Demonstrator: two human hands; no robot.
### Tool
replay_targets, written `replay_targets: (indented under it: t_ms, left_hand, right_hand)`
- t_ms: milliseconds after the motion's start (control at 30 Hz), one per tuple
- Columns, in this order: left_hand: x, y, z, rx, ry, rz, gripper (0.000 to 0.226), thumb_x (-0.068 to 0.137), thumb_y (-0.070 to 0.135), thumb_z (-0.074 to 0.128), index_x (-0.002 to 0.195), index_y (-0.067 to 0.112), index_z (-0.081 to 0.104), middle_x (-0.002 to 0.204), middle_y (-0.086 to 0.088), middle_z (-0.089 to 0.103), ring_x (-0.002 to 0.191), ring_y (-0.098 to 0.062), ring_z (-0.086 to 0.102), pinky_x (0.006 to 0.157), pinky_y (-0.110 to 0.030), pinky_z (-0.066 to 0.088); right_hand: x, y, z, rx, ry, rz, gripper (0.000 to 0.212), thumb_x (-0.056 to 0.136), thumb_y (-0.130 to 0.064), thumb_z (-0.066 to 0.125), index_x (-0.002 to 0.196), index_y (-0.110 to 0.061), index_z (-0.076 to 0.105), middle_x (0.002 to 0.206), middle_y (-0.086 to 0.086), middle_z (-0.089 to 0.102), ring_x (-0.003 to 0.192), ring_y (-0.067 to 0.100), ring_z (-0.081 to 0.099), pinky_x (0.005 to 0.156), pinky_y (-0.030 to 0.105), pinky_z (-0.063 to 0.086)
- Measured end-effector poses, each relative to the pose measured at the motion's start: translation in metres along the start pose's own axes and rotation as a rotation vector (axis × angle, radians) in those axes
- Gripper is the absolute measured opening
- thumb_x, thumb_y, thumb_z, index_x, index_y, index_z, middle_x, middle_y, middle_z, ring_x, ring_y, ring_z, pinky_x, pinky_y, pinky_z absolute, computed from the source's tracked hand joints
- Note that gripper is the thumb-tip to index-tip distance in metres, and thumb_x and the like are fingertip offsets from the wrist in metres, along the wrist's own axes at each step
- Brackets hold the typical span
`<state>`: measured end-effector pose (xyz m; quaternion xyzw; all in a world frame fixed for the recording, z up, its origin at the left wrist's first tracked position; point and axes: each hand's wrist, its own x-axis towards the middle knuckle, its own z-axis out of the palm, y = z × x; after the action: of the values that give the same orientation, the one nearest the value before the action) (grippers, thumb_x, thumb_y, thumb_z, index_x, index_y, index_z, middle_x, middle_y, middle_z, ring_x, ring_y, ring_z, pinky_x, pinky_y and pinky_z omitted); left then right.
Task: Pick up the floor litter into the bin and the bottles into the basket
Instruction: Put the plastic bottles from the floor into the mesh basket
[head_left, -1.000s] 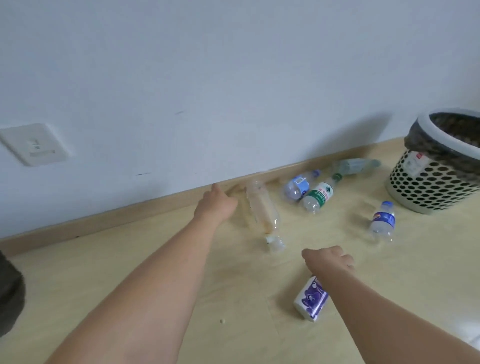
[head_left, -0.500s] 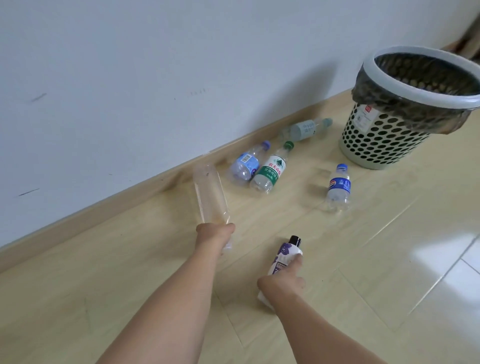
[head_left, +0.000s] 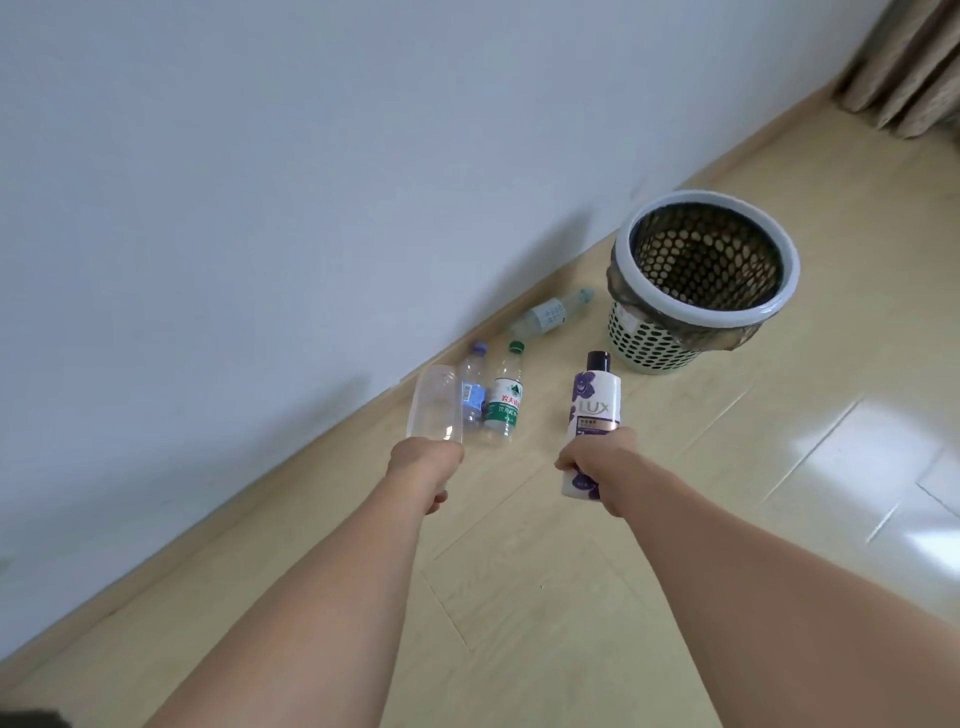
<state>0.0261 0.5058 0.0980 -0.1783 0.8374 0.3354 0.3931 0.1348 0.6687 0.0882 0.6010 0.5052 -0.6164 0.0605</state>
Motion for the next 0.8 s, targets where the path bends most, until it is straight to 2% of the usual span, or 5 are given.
replay_targets:
  t_ms: [100, 233, 400, 600, 800]
  left_hand:
    - [-0.071, 0.064, -0.013, 0.04, -0.021, -0.019, 0.056, 0.076, 0.022, 0.062, 0.123, 0.006, 0.037, 0.088, -0.007, 0.053, 0.064, -0.022, 0.059, 0.054, -0.025, 0.045]
    - [-0.146, 0.144, -0.021, 0.155, 0.008, 0.124, 0.049, 0.082, 0.031, 0.063, 0.113, 0.01, 0.032, 0.08, -0.004, 0.052, 0.063, -0.022, 0.054, 0.056, -0.027, 0.042]
    - [-0.204, 0.234, -0.021, 0.353, 0.024, 0.323, 0.055, 0.079, 0.047, 0.065, 0.112, 0.012, 0.041, 0.094, -0.003, 0.057, 0.074, -0.022, 0.057, 0.052, -0.026, 0.039]
    - [-0.213, 0.322, 0.006, 0.394, -0.003, 0.458, 0.049, 0.079, 0.054, 0.064, 0.106, 0.016, 0.049, 0.1, 0.0, 0.057, 0.089, -0.023, 0.059, 0.058, -0.029, 0.039]
    - [-0.192, 0.393, 0.058, 0.447, -0.007, 0.521, 0.042, 0.078, 0.052, 0.065, 0.097, 0.016, 0.053, 0.101, -0.002, 0.062, 0.093, -0.024, 0.061, 0.063, -0.029, 0.041]
  right_hand:
    - [-0.048, -0.057, -0.051, 0.085, 0.016, -0.004, 0.05, 0.072, -0.016, 0.075, 0.114, -0.011, 0.049, 0.087, 0.008, 0.057, 0.062, 0.021, 0.054, 0.048, 0.024, 0.039]
    - [-0.088, -0.131, -0.116, 0.109, 0.06, -0.037, 0.039, 0.077, -0.047, 0.069, 0.098, -0.015, 0.06, 0.074, 0.002, 0.057, 0.06, 0.018, 0.054, 0.052, 0.024, 0.039]
    - [-0.101, -0.204, -0.176, 0.052, 0.036, -0.143, 0.031, 0.077, -0.03, 0.077, 0.093, -0.012, 0.058, 0.069, 0.005, 0.054, 0.053, 0.015, 0.047, 0.045, 0.022, 0.041]
    - [-0.072, -0.272, -0.218, 0.01, 0.088, -0.247, 0.069, 0.076, -0.01, 0.078, 0.126, -0.028, 0.033, 0.1, -0.002, 0.055, 0.092, 0.024, 0.057, 0.078, 0.043, 0.052]
    - [-0.011, -0.326, -0.252, 0.009, 0.122, -0.3, 0.055, 0.078, -0.051, 0.067, 0.118, -0.021, 0.042, 0.107, 0.003, 0.061, 0.094, 0.021, 0.065, 0.076, 0.037, 0.056]
